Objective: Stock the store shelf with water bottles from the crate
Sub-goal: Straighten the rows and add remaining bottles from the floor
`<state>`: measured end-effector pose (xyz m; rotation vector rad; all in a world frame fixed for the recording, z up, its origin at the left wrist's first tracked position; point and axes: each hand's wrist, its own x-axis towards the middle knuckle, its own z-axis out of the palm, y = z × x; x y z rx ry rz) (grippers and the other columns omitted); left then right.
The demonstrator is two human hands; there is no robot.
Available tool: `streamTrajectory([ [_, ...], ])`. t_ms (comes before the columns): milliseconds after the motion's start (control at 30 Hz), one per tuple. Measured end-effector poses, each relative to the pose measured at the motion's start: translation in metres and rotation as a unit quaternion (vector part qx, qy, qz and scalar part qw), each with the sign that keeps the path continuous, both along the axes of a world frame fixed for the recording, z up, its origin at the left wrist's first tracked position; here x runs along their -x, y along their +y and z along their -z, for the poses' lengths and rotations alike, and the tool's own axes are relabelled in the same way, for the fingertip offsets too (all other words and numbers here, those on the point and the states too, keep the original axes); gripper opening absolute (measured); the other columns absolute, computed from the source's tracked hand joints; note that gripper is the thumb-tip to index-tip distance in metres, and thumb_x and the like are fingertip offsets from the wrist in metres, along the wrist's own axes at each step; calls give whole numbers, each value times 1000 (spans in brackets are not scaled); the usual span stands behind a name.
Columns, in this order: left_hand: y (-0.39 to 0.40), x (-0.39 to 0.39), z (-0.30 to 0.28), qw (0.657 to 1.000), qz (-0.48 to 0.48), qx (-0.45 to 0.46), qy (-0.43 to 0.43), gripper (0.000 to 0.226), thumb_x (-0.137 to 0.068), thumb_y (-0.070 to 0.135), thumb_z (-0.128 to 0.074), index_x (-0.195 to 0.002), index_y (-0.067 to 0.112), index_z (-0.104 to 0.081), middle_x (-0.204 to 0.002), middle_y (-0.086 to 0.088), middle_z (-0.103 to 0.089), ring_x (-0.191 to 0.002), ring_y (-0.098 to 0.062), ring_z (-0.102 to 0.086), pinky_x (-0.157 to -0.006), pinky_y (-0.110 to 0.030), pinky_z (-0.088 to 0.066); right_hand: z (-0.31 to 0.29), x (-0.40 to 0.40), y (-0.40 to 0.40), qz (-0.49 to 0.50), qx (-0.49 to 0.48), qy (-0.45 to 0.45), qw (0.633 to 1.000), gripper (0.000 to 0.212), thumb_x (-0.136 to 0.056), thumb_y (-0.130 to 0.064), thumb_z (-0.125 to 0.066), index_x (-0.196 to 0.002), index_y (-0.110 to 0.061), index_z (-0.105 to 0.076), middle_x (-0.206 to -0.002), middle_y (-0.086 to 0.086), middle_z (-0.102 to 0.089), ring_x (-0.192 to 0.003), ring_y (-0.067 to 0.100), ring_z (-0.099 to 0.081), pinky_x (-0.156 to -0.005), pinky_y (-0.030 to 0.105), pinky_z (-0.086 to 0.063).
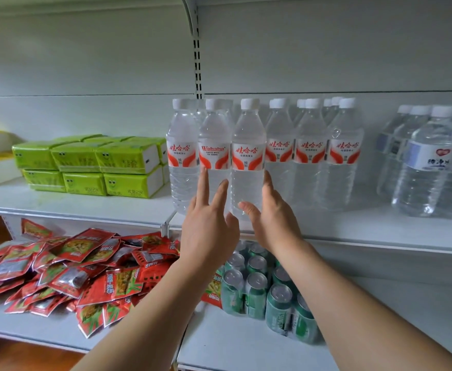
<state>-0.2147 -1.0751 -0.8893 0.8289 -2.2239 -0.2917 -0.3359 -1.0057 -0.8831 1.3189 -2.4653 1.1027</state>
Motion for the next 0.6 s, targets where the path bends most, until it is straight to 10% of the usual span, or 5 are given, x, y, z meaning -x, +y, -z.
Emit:
streamTrajectory([
  [167, 18, -4, 0, 999, 4, -21, 45, 57, -95, 29, -54, -149, 29, -37, -161, 0, -22, -129, -24, -50, -98, -40, -49, 13, -13, 15, 24, 37, 35, 998, 67, -103, -42, -46, -157, -12, -19, -150, 12, -41, -128, 28, -50, -95, 33, -44],
  [267, 41, -8, 10, 989, 43, 9, 142, 19, -91, 28, -55, -109, 23, -61, -110, 6, -63, -100, -17, -59, -80, -34, -50, 39, -21, 35, -1, 147, 49, 988, 52, -102, -42, -44, -143, -9, -47, -138, 9, -52, -124, 26, -52, -97, 30, -39],
  [400, 78, -5, 39, 970, 63, -80, 219, 16, -89, 34, -51, -78, 24, -56, -73, 10, -62, -72, -13, -59, -66, -33, -48, 80, -26, 75, -13, 262, 60, 963, 39, -96, -31, -49, -120, -6, -66, -122, 7, -61, -116, 24, -57, -101, 30, -41],
  [600, 125, -12, 133, 960, 87, -239, 120, 13, -95, 29, -59, -85, 21, -63, -76, 7, -66, -73, -8, -61, -67, -31, -49, 167, -31, 134, -45, 113, 32, 992, 39, -97, -33, -50, -125, -11, -63, -120, 3, -60, -103, 21, -62, -86, 33, -53],
])
